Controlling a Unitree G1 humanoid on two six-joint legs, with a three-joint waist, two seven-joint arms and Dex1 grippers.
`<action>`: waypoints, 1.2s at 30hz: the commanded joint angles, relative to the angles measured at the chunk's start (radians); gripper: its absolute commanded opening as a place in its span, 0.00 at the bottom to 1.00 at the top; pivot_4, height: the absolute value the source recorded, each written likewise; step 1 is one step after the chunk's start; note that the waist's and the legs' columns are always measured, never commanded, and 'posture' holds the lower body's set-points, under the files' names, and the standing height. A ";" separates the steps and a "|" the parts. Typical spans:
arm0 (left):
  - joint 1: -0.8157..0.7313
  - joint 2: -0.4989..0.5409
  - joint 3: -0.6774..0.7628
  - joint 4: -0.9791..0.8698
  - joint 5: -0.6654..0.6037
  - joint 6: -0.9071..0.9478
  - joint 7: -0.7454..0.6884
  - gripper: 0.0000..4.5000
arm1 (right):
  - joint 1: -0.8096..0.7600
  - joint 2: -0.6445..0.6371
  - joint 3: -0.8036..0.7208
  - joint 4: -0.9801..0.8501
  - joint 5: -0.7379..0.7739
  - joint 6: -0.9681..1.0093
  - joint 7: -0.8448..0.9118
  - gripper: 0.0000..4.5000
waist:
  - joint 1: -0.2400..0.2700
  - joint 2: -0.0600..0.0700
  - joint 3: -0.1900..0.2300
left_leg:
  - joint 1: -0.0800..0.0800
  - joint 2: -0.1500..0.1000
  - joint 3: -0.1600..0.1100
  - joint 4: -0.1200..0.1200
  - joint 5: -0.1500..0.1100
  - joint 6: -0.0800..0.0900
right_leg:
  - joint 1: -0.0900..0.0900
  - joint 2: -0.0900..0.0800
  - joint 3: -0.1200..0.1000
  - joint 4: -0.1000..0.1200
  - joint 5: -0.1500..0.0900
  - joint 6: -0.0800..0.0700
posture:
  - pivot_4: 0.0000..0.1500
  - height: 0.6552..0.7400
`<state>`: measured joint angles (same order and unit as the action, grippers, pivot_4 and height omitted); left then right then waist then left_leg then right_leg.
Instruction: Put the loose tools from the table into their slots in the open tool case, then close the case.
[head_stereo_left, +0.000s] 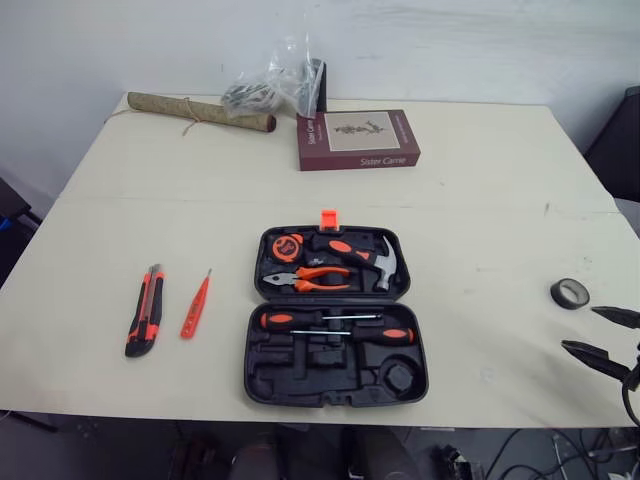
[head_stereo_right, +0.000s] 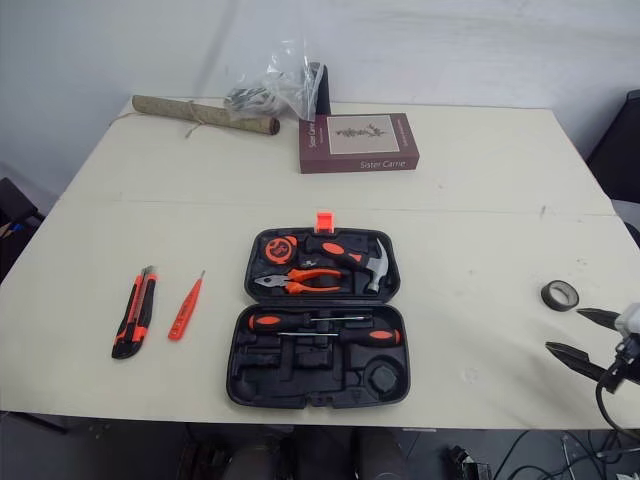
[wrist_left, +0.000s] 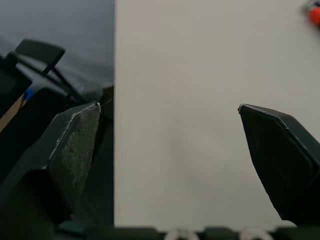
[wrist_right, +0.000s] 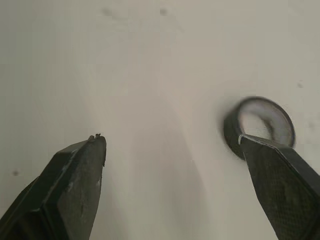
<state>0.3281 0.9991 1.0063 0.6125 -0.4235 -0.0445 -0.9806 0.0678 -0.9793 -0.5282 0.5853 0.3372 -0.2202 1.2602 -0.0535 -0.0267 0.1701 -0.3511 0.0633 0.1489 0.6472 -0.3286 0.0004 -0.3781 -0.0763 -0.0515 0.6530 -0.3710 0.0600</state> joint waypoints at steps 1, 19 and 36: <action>-0.008 -0.020 -0.037 -0.133 -0.024 0.060 0.020 1.00 | -0.081 0.035 -0.031 -0.052 0.076 -0.043 -0.012 0.99 | -0.006 0.001 0.000 | 0.000 0.000 0.000 0.000 0.000 0.000 | 0.000 0.000 0.000 0.000 0.000 0.000 | 1.00 1.00; -0.196 -0.248 -0.394 -1.324 -0.418 1.227 0.764 1.00 | -0.279 0.332 0.259 -0.497 0.277 -0.016 0.198 0.99 | 0.029 0.005 0.003 | 0.000 -0.001 -0.003 0.003 0.004 -0.005 | 0.002 0.000 0.000 0.003 0.001 0.001 | 1.00 1.00; -0.439 -0.521 -0.663 -1.335 -0.210 1.573 1.077 1.00 | -0.238 0.351 0.315 -0.602 0.282 0.025 0.170 0.99 | 0.027 0.006 0.004 | -0.001 0.000 -0.003 0.006 0.008 -0.007 | 0.002 0.004 0.002 0.003 0.001 0.002 | 1.00 1.00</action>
<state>-0.1151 0.4901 0.3462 -0.7285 -0.6590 1.5265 0.0991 -0.1729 -0.6189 -0.2026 0.0363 0.5850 -0.1963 1.4239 -0.0265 -0.0209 0.1737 -0.3520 0.0629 0.1464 0.6535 -0.3208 -0.0070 -0.3760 -0.0728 -0.0493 0.6563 -0.3700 0.0619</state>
